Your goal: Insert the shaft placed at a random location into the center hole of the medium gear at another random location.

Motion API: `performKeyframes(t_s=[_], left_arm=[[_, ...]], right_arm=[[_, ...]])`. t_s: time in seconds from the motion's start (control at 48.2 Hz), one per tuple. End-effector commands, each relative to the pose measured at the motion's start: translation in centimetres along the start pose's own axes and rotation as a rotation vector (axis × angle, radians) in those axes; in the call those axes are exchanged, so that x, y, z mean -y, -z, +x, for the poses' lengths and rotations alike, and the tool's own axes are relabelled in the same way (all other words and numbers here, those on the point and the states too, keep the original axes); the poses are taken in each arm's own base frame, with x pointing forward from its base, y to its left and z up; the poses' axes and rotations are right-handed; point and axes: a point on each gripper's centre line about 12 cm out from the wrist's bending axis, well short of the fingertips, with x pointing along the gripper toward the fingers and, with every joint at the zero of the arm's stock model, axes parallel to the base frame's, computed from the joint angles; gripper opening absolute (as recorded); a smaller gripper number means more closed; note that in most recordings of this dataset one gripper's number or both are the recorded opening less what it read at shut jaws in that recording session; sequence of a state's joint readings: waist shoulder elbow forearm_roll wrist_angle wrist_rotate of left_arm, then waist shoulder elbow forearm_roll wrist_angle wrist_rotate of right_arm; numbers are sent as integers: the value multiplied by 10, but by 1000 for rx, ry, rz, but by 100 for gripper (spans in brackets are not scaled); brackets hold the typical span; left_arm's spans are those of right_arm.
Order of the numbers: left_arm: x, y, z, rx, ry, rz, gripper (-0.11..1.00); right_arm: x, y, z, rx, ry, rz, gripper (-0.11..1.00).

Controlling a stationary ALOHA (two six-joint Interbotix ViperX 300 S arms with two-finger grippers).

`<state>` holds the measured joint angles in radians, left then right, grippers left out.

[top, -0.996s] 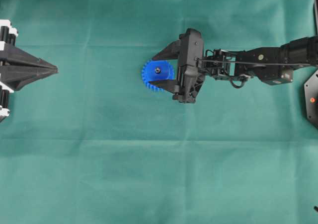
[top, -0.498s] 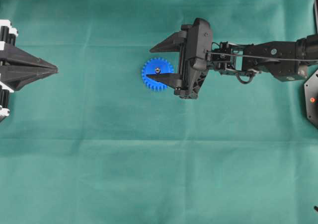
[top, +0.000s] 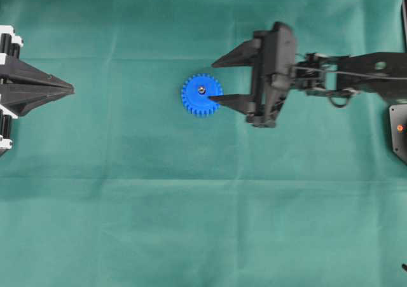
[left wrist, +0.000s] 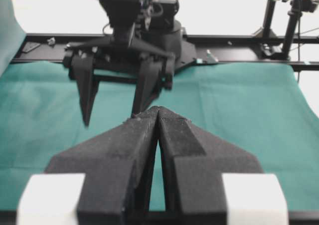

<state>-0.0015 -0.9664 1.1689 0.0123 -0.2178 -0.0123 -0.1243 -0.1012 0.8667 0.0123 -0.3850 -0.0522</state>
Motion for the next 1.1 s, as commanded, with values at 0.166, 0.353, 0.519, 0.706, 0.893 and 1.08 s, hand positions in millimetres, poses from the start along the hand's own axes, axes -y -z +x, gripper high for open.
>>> performKeyframes(t_s=[0.166,0.353,0.519,0.706,0.893,1.08], left_arm=[[0,-5,2,12,0,2,0],[0,-5,2,11,2,1,0],[0,-5,2,11,0,2,0],[0,-5,2,11,0,2,0],[0,-5,2,11,0,2,0],[0,-4,2,0,0,2,0]], right_arm=[[0,-8,-50,64,1,-4,86],[-1,-4,-72,68,-1,-3,86],[0,-2,-81,74,1,-2,86],[0,0,-84,64,0,-2,86],[0,-1,-84,66,0,-2,86],[0,-1,-84,68,0,-2,86]])
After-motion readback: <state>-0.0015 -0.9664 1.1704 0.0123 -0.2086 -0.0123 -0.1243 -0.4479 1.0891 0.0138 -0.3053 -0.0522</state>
